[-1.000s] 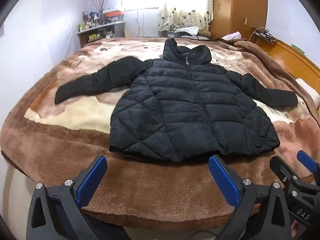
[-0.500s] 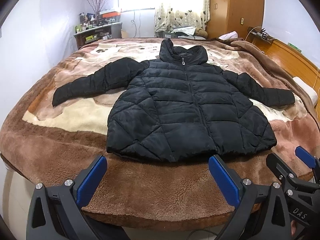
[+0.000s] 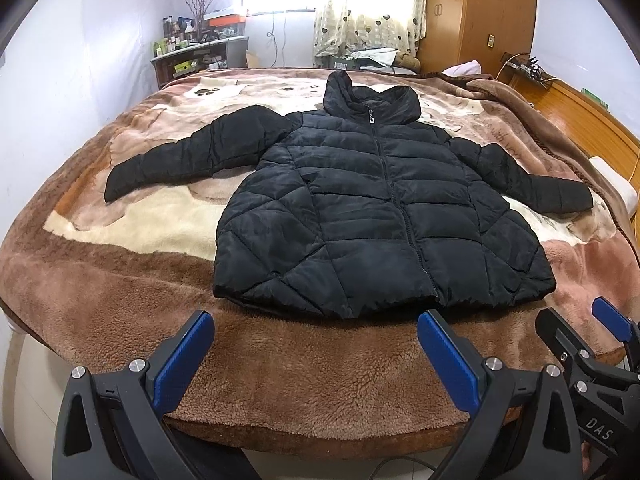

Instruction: Fold large clothes

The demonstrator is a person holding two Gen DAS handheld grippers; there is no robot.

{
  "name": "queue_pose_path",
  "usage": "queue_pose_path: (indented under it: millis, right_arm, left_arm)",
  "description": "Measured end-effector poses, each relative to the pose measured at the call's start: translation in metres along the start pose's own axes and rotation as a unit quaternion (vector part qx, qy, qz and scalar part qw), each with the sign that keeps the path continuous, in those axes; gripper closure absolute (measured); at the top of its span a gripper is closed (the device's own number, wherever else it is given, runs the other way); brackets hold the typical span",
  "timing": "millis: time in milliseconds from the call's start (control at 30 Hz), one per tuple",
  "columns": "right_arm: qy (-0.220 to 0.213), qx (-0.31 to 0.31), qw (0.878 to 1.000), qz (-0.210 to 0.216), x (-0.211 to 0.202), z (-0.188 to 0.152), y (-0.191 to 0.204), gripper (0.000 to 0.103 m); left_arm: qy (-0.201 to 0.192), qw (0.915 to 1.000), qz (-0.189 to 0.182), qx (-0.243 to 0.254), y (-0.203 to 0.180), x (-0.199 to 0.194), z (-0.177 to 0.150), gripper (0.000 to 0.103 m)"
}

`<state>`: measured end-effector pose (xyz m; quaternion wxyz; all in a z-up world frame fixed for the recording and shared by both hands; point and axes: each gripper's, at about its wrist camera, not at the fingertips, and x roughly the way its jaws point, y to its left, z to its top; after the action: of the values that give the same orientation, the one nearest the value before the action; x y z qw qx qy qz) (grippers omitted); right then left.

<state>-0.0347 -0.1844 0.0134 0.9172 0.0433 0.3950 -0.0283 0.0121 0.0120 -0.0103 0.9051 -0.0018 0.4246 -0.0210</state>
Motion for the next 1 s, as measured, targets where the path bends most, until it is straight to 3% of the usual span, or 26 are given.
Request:
queue_pose_path:
  millis: [1000]
  right_arm:
    - [0.004,-0.003,1.0,-0.003,0.0041,0.0037,0.0002,0.001]
  left_arm:
    - [0.003,1.0,0.004,0.007,-0.0018,0.0059,0.0049,0.0]
